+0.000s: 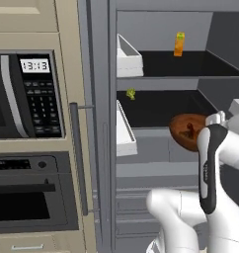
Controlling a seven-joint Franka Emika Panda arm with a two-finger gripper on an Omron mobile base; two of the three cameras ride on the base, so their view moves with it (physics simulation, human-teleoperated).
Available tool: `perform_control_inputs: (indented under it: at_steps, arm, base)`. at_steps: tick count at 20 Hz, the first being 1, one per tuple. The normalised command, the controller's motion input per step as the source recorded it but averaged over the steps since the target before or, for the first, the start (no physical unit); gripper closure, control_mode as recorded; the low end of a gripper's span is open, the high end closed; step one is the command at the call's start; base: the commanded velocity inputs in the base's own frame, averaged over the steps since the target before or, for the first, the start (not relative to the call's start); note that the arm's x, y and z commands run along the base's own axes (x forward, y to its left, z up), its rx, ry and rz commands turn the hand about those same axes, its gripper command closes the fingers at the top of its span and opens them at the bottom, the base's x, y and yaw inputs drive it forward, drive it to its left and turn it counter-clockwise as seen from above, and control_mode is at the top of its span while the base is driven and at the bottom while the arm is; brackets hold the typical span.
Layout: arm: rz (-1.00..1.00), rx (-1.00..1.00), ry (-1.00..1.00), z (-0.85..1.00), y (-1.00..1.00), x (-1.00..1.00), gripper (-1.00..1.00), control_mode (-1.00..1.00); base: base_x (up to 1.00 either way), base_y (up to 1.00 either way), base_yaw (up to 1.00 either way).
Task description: Pick the chicken drumstick and sweet potato from their plates and place them in the bowl. Then put the bowl in the fridge.
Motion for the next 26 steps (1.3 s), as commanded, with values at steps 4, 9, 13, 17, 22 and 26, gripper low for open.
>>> perform_control_inputs:
  at_steps: [4,9,13,17,22,26]
  arm:
    - [-0.01,0.00,0.00,0.27,0.09,0.35,1.00,-1.00]
    - [0.00,0.00,-0.02,0.05,0.02,0.53,1.00,-1.00]
    - [0.00,0.00,-0.06,0.00,0.00,0.57,1.00,-1.00]
    - [0.00,0.00,-0.02,-0.11,0.01,0.52,1.00,-1.00]
    - [0.00,0.00,0.00,-0.01,0.00,0.65,1.00,-1.00]
    - [0.00,0.00,0.09,-0.08,0.00,0.63,1.00,-1.00]
  base:
    - [0.00,0.00,0.00]
    - [0.00,0.00,0.00]
    - [0.00,0.00,0.00]
    - [0.00,0.00,0.00]
    - [0.00,0.00,0.00]
    - [0.00,0.00,0.00]
